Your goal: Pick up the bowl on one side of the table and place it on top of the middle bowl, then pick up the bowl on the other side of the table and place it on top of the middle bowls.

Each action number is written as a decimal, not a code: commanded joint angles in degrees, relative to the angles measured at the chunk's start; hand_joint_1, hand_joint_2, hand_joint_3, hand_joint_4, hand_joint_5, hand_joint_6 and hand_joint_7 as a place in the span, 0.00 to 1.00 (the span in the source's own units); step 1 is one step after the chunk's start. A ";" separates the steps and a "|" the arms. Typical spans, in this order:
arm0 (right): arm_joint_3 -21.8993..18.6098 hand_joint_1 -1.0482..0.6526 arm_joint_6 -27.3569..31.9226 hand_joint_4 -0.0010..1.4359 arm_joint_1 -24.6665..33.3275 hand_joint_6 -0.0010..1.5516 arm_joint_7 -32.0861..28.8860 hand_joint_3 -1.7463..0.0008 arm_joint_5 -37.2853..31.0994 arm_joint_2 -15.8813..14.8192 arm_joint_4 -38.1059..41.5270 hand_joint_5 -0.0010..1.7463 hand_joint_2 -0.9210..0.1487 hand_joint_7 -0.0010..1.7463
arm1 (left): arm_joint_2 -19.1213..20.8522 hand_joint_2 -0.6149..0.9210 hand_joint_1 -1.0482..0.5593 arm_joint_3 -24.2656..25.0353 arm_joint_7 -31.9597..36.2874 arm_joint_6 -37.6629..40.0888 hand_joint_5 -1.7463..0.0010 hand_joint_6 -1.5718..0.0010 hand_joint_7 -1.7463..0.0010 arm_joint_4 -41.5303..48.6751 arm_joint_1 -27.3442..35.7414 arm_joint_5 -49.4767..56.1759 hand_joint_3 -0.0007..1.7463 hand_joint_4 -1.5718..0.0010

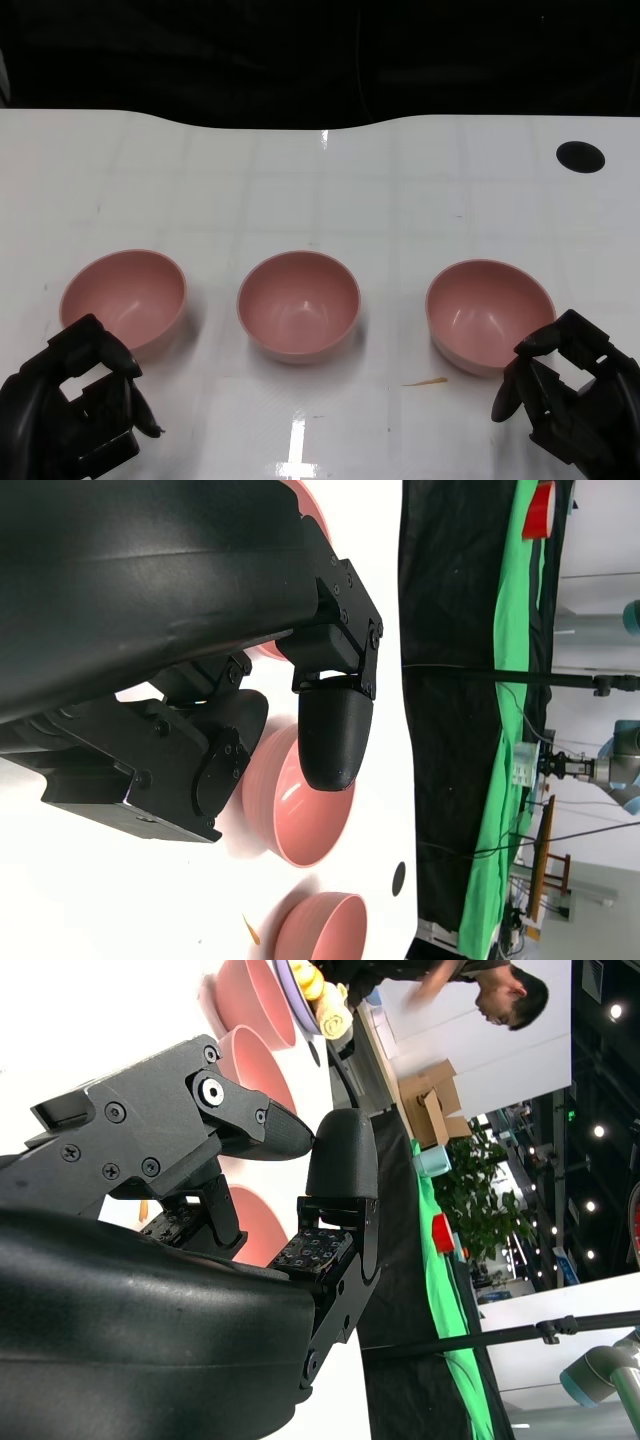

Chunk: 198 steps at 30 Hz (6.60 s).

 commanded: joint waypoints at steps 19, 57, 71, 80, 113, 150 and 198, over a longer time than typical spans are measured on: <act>-0.43 0.56 -0.56 0.64 -0.28 0.52 -0.35 0.46 -0.01 -0.25 0.01 0.91 0.27 0.75 | 0.52 0.87 0.80 0.28 0.97 1.42 0.00 0.59 0.00 -1.70 0.06 0.34 0.77 0.48; -0.38 0.58 0.30 0.62 -0.61 0.50 -0.72 0.45 0.13 -0.17 -0.01 0.93 0.25 0.78 | 11.41 0.97 0.32 0.81 12.39 -9.88 0.80 0.56 0.92 -21.85 3.28 49.16 0.02 0.67; -0.04 0.58 -0.60 0.63 -0.40 0.49 -0.80 0.44 -0.45 0.21 -0.18 0.93 0.25 0.80 | 17.90 0.90 0.24 -1.83 12.05 -8.53 0.95 0.49 0.99 -20.65 -1.02 66.83 0.00 0.59; 0.77 0.58 -0.04 0.61 0.64 0.49 -2.85 0.45 -1.16 1.10 -1.81 0.94 0.24 0.79 | 22.86 0.91 0.19 -5.11 13.17 -9.87 0.98 0.52 1.00 -11.13 -5.53 70.08 0.00 0.58; 1.22 0.55 -0.57 0.64 0.58 0.54 -2.46 0.48 -1.31 1.03 -1.29 0.89 0.27 0.73 | 26.43 0.99 0.18 -16.73 19.01 -10.65 1.00 0.58 1.00 13.67 -17.07 68.36 0.00 0.65; 1.21 0.58 -2.72 0.64 -1.26 0.53 -3.38 0.44 -2.56 2.03 2.12 0.93 0.29 0.78 | 23.02 1.00 0.26 -33.37 31.62 -19.26 0.99 0.53 0.99 60.06 -41.57 66.79 0.03 0.60; 0.05 0.60 -2.59 0.64 -1.36 0.49 -1.88 0.41 -1.47 1.33 2.70 0.93 0.27 0.82 | 26.69 0.95 0.65 -23.94 17.84 -18.15 0.07 0.50 0.19 10.03 -30.32 56.73 0.16 0.53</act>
